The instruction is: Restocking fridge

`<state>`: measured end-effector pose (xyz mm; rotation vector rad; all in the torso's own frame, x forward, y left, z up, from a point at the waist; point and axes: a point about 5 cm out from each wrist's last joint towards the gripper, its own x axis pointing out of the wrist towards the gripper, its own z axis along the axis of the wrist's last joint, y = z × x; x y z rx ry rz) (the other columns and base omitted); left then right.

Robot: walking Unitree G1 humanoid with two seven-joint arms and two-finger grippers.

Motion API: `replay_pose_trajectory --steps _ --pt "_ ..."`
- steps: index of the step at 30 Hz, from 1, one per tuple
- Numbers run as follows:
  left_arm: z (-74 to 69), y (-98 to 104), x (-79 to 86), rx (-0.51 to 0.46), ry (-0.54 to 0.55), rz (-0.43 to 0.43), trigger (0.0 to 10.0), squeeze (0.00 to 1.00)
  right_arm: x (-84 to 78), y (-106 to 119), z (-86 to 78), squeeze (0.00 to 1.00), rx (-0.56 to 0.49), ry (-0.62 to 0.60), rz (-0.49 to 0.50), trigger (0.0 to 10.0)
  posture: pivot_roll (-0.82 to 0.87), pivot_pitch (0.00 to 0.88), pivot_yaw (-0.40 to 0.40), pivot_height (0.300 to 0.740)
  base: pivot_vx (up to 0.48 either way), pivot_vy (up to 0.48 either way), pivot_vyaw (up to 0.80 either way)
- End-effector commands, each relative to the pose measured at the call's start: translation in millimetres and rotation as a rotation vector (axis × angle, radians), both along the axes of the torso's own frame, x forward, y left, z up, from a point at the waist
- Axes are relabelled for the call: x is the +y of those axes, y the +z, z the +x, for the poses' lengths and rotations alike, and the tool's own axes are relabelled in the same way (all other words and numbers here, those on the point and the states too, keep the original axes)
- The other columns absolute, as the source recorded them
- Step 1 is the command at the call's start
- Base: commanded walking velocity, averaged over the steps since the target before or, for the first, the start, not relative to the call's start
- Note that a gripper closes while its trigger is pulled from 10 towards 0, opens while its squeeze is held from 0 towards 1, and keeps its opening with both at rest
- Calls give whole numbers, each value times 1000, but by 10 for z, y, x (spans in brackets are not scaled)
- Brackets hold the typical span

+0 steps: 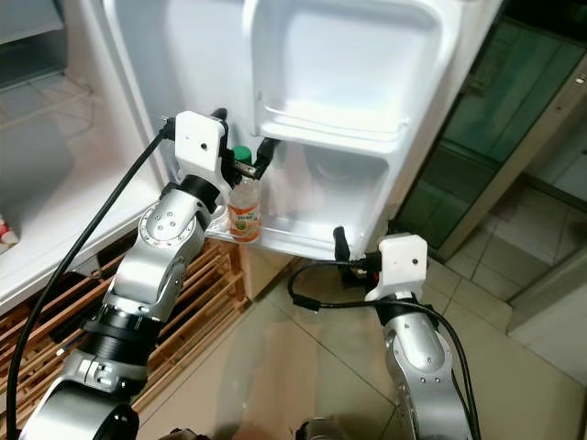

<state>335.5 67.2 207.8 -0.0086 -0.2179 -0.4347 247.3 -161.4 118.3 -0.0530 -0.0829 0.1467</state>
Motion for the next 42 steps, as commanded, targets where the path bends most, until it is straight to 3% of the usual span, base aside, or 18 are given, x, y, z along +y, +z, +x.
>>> replay_pose_trajectory --steps 1,4,5,13,15,16,21,42 --pt "-36 334 85 -82 6 -102 10000 1000 -85 -15 2 0 -3 -32 -13 10000 -179 0 7 740 0 0 0" --pt "-34 428 193 -85 28 -112 10000 1000 -98 -22 23 0 -8 -34 -14 10000 -170 0 5 740 0 0 0" --pt "-41 529 263 -117 36 -113 10000 0 -95 -34 32 0 -9 -31 -15 10000 -162 0 3 740 0 0 0" --pt "-70 804 386 -185 44 -76 10000 0 -74 -50 76 0 -15 -25 -13 10000 -150 0 7 740 0 0 0" --pt "-54 782 429 -126 14 41 10000 0 -71 -56 84 0 -19 -23 -13 10000 -143 0 7 740 0 0 0" --pt "-54 782 429 -126 14 41 10000 0 -71 -56 84 0 -19 -23 -13 10000 -143 0 7 740 0 0 0" --pt "-99 469 395 62 -72 177 10000 0 -73 -65 85 0 -21 -18 -16 10000 -139 0 1 740 0 0 0" --pt "-107 444 407 82 -71 183 10000 0 -74 -63 90 0 -22 -17 -17 10000 -137 0 0 740 0 0 0"
